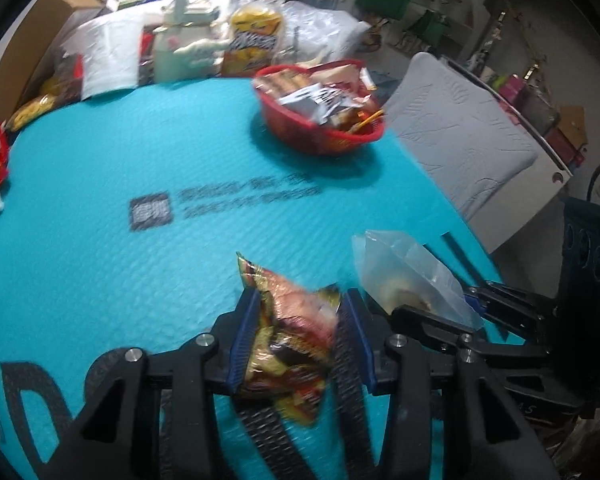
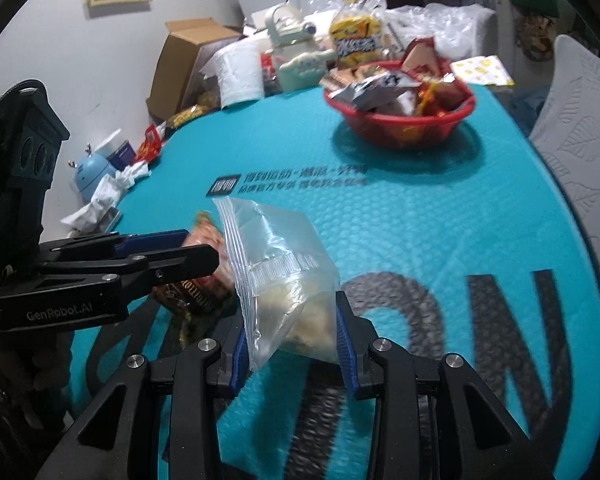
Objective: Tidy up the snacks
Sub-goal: 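Lift both held packets up off the table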
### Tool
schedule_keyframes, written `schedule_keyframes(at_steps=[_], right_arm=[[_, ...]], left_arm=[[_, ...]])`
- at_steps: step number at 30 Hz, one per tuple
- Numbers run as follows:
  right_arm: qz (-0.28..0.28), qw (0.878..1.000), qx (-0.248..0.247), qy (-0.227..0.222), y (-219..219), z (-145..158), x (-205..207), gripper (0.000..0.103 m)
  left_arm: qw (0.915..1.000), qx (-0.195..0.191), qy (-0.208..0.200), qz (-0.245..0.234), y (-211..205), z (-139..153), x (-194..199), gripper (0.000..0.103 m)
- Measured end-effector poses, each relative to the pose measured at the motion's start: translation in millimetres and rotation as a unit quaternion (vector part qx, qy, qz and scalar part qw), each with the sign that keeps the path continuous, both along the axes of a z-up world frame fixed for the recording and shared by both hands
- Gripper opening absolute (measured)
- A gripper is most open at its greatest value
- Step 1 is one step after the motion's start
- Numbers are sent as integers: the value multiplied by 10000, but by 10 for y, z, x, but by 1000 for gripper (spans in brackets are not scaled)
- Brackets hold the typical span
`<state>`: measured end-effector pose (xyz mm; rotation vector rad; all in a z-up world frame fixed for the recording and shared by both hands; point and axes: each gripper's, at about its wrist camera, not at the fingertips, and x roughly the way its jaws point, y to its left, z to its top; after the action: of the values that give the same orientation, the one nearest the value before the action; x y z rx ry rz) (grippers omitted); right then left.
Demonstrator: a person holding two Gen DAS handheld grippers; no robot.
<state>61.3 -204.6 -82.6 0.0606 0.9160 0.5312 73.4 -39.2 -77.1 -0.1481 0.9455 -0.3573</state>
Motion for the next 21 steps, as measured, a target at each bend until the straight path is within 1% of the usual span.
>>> schedule_keyframes(at_steps=[3,6,9,10,11,12,13,14,16,18,21], right_arm=[[-82,10000,4,-40,-63,20,36,36],[-139,9999,3,47,-126,-31,57,36],[-180,9998,47,89,-175,-46,60,36],[-188,9998,63,100,-184,-50,63,36],[-193,9997,68,109,-187,-54,64,36],[-192,9997,67,122,-184,-59,64,36],[-187,9997,69,133,-180,-65,64,36],[-180,9997,75,153,-175,-72,66,36],[-166,9996,97,216,-171,-93,70,36],[-173,9994,103,277,-164,-119,71,36],[-190,9991,112,362,-172,-159,67,36]], left_arm=[[9998,161,-21,-74,-94,-40,55,42],[9994,343,-30,46,-99,-82,68,43],[9982,562,152,121,-72,-170,121,44],[9981,554,240,96,-61,-203,139,52],[9981,523,319,84,-47,-232,148,62],[9979,510,385,80,-38,-258,153,67],[9977,501,462,60,-36,-288,159,75],[9974,481,544,37,-32,-320,162,77],[9970,392,661,24,-19,-363,158,77],[9974,425,580,10,-22,-369,122,77],[9971,482,588,-81,-49,-382,81,77]])
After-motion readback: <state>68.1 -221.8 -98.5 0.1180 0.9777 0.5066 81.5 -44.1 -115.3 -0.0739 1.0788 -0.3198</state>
